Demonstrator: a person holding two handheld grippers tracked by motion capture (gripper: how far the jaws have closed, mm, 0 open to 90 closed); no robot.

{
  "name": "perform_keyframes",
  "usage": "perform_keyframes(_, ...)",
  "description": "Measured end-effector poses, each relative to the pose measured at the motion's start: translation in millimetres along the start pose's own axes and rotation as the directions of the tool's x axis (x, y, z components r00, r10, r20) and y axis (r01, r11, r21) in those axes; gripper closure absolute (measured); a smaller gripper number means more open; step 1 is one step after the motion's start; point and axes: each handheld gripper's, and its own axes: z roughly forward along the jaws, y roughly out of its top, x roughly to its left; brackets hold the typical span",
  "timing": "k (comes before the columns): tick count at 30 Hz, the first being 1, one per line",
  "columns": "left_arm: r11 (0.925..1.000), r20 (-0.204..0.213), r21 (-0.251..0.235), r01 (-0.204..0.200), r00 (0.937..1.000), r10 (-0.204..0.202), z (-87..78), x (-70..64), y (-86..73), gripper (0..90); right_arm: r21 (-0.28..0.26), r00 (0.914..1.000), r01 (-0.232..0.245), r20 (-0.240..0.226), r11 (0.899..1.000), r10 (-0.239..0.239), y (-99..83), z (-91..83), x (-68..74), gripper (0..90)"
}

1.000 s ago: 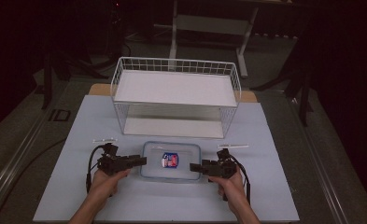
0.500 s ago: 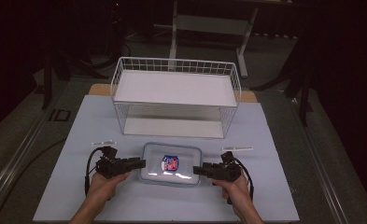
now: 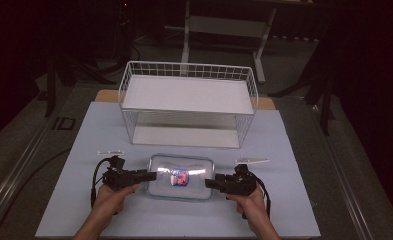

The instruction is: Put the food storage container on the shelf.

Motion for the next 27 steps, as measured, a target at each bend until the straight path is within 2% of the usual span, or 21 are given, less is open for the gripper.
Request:
perform_keyframes(3, 0.9994, -0.011, 0.022, -0.027, 0.9996, 0.027, -1.7, -4.1, 0.4, 47.5, -0.007, 0.9999, -0.010, -0.011, 1.000, 0.010, 0.0, -1.0, -0.3, 49.7)
perform_keyframes(9, 0.9981, -0.045, 0.037, -0.050, 0.9976, 0.052, -3.5, -13.2, -0.2, 47.9, -0.011, 0.9999, -0.016, -0.003, 1.000, 0.016, 0.4, -2.3, 2.1, 51.1)
perform_keyframes(15, 0.9968, -0.062, 0.008, -0.079, 0.9949, 0.080, -2.9, -21.0, 0.6, 48.9, -0.016, 0.9995, -0.016, 0.027, 1.000, 0.016, 1.8, -6.3, 5.4, 51.7)
perform_keyframes(19, 0.9976, -0.063, -0.007, -0.069, 0.9956, 0.068, -4.7, -21.7, 0.9, 48.8, -0.021, 0.9994, -0.026, 0.024, 0.999, 0.026, 1.4, -6.2, 5.8, 51.9)
perform_keyframes(27, 0.9963, -0.060, -0.039, -0.077, 0.9954, 0.074, -8.0, -25.8, 2.6, 48.9, -0.062, 0.9988, -0.047, 0.012, 0.997, 0.048, 3.4, -10.0, 8.8, 52.2)
